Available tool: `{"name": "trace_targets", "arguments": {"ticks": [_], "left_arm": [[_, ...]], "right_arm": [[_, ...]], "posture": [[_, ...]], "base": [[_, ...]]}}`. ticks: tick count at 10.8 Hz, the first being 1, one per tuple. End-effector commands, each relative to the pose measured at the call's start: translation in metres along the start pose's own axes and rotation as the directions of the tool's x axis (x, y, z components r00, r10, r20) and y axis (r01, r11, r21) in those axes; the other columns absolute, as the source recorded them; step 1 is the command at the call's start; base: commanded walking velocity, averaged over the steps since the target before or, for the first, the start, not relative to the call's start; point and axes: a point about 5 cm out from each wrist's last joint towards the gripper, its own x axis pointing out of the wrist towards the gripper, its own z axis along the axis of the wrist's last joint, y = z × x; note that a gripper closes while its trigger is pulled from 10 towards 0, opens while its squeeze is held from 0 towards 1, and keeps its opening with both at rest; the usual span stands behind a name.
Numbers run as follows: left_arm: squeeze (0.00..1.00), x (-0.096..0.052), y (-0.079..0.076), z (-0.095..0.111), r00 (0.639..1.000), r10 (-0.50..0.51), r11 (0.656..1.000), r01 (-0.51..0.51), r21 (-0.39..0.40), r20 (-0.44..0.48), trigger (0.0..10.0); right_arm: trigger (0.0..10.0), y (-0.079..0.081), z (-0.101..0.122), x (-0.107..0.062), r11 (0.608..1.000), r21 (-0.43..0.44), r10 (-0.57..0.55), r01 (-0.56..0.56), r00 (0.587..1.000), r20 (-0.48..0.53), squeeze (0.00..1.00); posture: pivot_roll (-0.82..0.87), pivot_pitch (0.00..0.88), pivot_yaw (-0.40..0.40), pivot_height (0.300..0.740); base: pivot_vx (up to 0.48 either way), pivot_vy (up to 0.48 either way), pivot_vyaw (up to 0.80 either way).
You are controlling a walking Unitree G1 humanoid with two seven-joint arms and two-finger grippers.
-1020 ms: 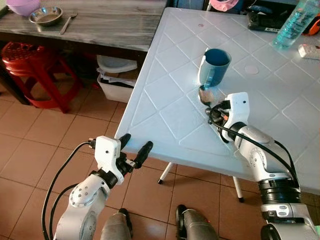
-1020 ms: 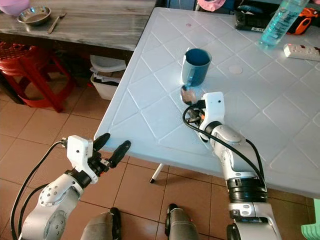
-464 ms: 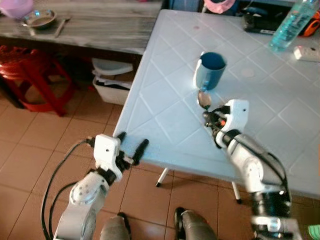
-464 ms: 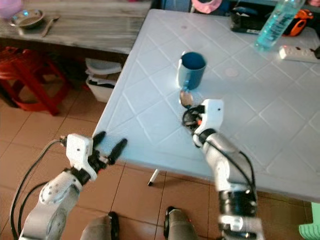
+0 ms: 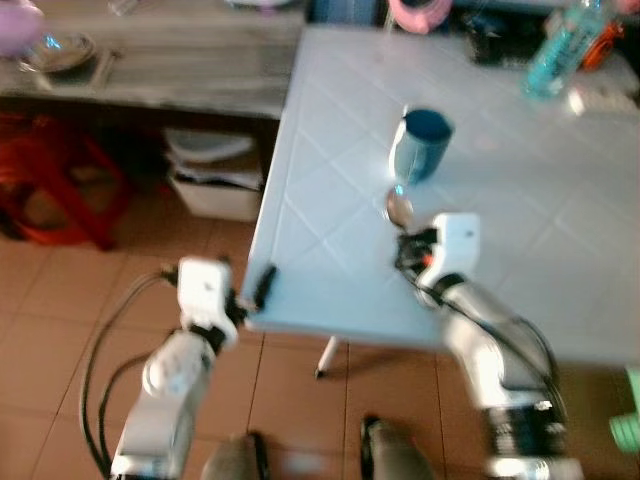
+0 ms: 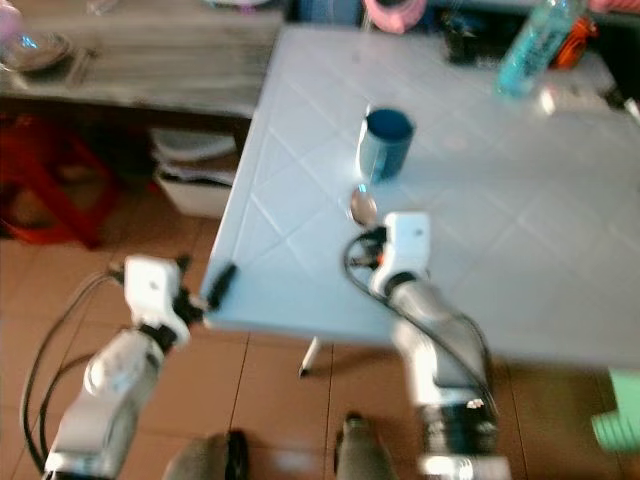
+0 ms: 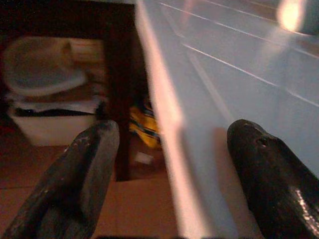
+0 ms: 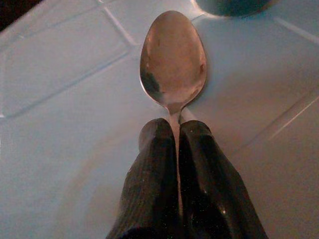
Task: Setting the table
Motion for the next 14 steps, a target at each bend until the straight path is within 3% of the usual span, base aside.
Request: {"name": "trace_targets", "arguments": {"ticks": [1, 3, 5, 7, 9, 12, 14], "left_arm": [[0.00, -0.002, 0.004, -0.008, 0.999, 0.039, 0.999, -0.039, 0.001, -0.030, 10.0], [0.00, 0.004, 0.011, -0.001, 0.991, 0.128, 0.991, -0.128, 0.022, 0.026, 10.0], [0.00, 0.007, 0.018, 0.003, 0.979, 0.196, 0.980, -0.194, -0.032, 0.057, 10.0], [0.00, 0.010, 0.017, 0.005, 0.977, 0.199, 0.980, -0.198, -0.026, 0.071, 10.0], [0.00, 0.012, 0.017, 0.005, 0.976, 0.202, 0.978, -0.197, -0.069, 0.078, 10.0], [0.00, 0.015, 0.018, 0.011, 0.968, 0.227, 0.974, -0.222, -0.056, 0.106, 10.0], [0.00, 0.015, 0.020, 0.012, 0.970, 0.216, 0.976, -0.213, -0.038, 0.112, 10.0]], "right_arm": [[0.0, -0.001, -0.032, -0.003, 1.000, 0.012, -0.009, 0.011, 0.991, -0.134, 0.00], [0.0, -0.006, -0.020, -0.002, 0.999, -0.031, -0.043, 0.042, 0.998, -0.034, 0.00], [0.0, -0.012, -0.004, -0.006, 0.994, -0.065, -0.083, 0.092, 0.988, 0.127, 0.00], [0.0, -0.017, 0.005, -0.010, 0.986, -0.099, -0.107, 0.132, 0.969, 0.222, 0.00], [0.0, -0.015, 0.010, -0.012, 0.983, -0.113, -0.105, 0.143, 0.952, 0.287, 0.00], [0.0, -0.023, 0.023, -0.015, 0.974, -0.135, -0.123, 0.183, 0.924, 0.363, 0.00], [0.0, -0.027, 0.018, -0.020, 0.969, -0.150, -0.131, 0.197, 0.922, 0.366, 0.00]], "posture": [[-0.05, 0.168, 0.031, 0.740], [-0.06, 0.153, 0.029, 0.740], [-0.07, 0.144, 0.025, 0.740], [-0.07, 0.140, 0.021, 0.740], [-0.07, 0.138, 0.022, 0.740], [-0.07, 0.129, 0.027, 0.740], [-0.07, 0.117, 0.026, 0.740]], "base": [[0.000, 0.480, 0.00], [0.000, 0.480, 0.00], [0.000, 0.480, 0.00], [0.000, 0.480, 0.00], [0.000, 0.478, 0.00], [0.000, 0.467, 0.00], [0.139, 0.407, 0.00]]}}
